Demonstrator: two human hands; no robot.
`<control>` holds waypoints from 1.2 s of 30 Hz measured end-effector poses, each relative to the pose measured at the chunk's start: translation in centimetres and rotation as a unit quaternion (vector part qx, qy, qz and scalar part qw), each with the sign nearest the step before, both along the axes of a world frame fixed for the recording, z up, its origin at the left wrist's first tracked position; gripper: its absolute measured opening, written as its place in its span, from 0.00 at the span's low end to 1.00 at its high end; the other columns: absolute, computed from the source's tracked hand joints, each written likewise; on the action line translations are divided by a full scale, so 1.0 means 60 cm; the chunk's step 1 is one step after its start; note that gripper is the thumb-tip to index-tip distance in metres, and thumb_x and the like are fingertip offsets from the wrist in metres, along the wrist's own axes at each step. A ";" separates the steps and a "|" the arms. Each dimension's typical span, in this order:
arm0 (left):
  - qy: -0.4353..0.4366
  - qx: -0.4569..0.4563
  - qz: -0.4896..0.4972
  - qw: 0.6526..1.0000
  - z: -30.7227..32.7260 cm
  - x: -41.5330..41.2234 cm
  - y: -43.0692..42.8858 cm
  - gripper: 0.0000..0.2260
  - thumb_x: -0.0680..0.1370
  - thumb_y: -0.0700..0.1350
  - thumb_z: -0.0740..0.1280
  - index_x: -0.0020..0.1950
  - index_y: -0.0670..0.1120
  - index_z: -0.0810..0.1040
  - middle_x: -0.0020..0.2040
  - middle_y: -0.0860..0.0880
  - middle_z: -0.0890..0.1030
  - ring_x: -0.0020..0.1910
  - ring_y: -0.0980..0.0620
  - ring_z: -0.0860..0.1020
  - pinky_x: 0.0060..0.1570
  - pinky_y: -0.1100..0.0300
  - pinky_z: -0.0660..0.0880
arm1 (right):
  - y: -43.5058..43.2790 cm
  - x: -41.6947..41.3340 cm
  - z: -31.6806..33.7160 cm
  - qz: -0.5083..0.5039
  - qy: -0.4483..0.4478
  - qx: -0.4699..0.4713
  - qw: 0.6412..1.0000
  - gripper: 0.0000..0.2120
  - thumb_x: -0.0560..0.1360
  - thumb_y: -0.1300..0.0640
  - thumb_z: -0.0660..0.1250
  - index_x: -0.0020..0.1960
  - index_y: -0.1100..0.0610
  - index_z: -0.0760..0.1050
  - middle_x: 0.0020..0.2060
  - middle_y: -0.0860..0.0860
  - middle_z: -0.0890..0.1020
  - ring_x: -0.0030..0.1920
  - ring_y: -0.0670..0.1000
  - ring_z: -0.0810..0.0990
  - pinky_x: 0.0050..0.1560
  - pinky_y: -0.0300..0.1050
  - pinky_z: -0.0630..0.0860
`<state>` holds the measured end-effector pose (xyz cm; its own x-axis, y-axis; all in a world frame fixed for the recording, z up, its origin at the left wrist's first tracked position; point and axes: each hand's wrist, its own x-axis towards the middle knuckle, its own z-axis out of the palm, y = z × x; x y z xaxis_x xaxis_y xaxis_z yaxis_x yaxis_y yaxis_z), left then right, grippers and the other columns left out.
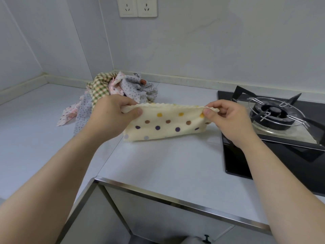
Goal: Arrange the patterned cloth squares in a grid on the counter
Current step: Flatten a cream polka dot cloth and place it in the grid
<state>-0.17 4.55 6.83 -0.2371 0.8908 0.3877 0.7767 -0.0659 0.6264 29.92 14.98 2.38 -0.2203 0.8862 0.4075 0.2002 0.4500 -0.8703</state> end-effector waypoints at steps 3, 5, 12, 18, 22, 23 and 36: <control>-0.055 -0.013 -0.008 0.998 0.007 -0.009 0.000 0.04 0.78 0.51 0.73 0.43 0.56 0.82 0.33 0.56 0.82 0.30 0.60 0.79 0.33 0.61 0.75 | -0.001 0.003 0.003 0.024 0.004 -0.036 0.999 0.02 0.77 0.58 0.73 0.46 0.54 0.82 0.33 0.48 0.84 0.21 0.50 0.69 0.23 0.37 0.65; -0.091 -0.044 -0.015 0.995 0.008 -0.013 0.001 0.04 0.78 0.49 0.73 0.43 0.53 0.83 0.32 0.54 0.83 0.27 0.54 0.79 0.33 0.55 0.78 | 0.000 0.006 0.003 0.031 0.000 -0.046 0.998 0.03 0.77 0.55 0.74 0.46 0.54 0.82 0.35 0.50 0.85 0.19 0.53 0.67 0.21 0.37 0.62; -0.067 0.002 -0.022 0.997 -0.006 -0.011 0.006 0.04 0.78 0.49 0.72 0.44 0.51 0.84 0.33 0.51 0.83 0.28 0.57 0.77 0.31 0.62 0.72 | -0.004 -0.004 0.005 0.053 0.084 -0.062 0.993 0.03 0.77 0.66 0.72 0.48 0.60 0.81 0.43 0.59 0.87 0.42 0.62 0.87 0.45 0.51 0.84; 0.106 -0.098 -0.119 0.982 -0.026 -0.011 0.008 0.05 0.73 0.51 0.77 0.46 0.52 0.85 0.44 0.58 0.84 0.43 0.59 0.80 0.48 0.55 0.79 | 0.005 0.011 -0.005 0.021 -0.174 0.015 0.984 0.06 0.73 0.62 0.74 0.41 0.52 0.83 0.43 0.47 0.87 0.44 0.53 0.85 0.53 0.54 0.81; 0.230 -0.168 -0.170 0.943 -0.042 0.008 0.010 0.08 0.72 0.53 0.77 0.46 0.51 0.85 0.44 0.57 0.83 0.44 0.58 0.78 0.49 0.54 0.78 | -0.005 -0.001 -0.012 0.053 -0.365 -0.014 0.929 0.06 0.69 0.60 0.72 0.36 0.50 0.82 0.37 0.45 0.85 0.40 0.49 0.81 0.47 0.50 0.79; 0.249 -0.180 -0.173 0.936 -0.045 0.013 0.010 0.07 0.72 0.53 0.76 0.46 0.51 0.84 0.44 0.56 0.82 0.44 0.56 0.78 0.49 0.53 0.78 | -0.006 -0.001 -0.012 0.055 -0.368 -0.020 0.928 0.06 0.69 0.60 0.72 0.36 0.50 0.81 0.36 0.45 0.84 0.37 0.48 0.79 0.45 0.48 0.78; 0.281 -0.154 -0.139 0.937 -0.051 0.041 0.007 0.17 0.77 0.66 0.64 0.45 0.54 0.82 0.43 0.57 0.81 0.45 0.55 0.78 0.46 0.55 0.75 | -0.005 -0.008 -0.015 0.037 -0.429 0.048 0.901 0.14 0.73 0.45 0.68 0.33 0.51 0.78 0.35 0.43 0.80 0.42 0.43 0.75 0.46 0.46 0.72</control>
<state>2.26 4.95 3.79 0.1847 0.9780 0.0966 0.9693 -0.1975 0.1464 29.46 14.65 1.51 -0.5484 0.8254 0.1338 0.7466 0.5554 -0.3662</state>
